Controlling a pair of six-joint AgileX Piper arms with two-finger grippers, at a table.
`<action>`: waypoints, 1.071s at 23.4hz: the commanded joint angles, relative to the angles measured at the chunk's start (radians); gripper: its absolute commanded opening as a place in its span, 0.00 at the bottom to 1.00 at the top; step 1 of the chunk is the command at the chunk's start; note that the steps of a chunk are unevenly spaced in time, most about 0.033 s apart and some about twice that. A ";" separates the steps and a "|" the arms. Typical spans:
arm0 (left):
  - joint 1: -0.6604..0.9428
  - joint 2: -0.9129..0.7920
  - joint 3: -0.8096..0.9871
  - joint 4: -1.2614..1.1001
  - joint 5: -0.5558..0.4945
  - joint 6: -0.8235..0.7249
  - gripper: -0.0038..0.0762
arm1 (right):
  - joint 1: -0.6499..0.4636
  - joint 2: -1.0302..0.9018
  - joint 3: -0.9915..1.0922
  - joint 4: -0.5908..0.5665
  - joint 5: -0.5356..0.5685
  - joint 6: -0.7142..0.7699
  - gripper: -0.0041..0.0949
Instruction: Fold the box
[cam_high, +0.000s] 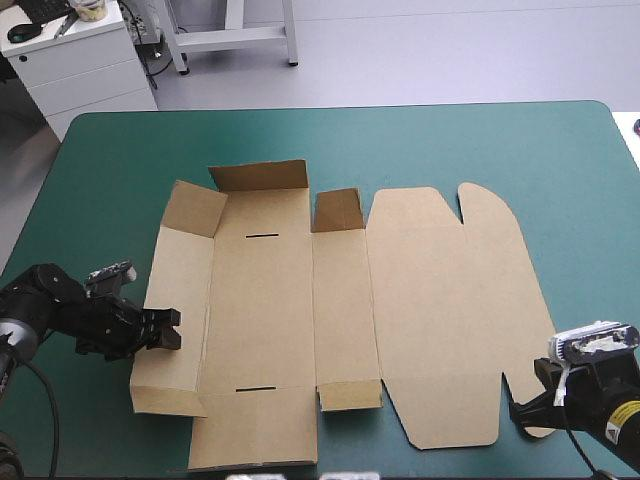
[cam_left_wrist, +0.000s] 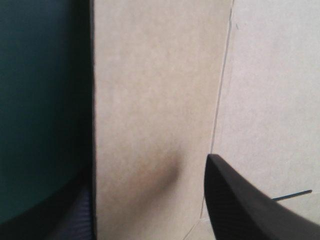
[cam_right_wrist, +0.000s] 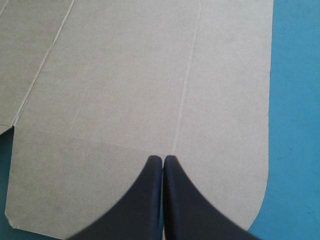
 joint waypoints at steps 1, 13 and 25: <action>-0.007 -0.019 -0.023 -0.057 -0.003 0.005 0.48 | 0.000 0.008 -0.027 -0.016 -0.032 -0.004 0.04; -0.007 -0.019 -0.023 -0.125 0.060 0.015 0.04 | 0.000 0.008 -0.027 -0.016 -0.030 -0.001 0.04; -0.247 0.028 -0.463 0.329 0.120 0.030 0.04 | 0.000 0.008 -0.027 -0.012 0.002 -0.001 0.04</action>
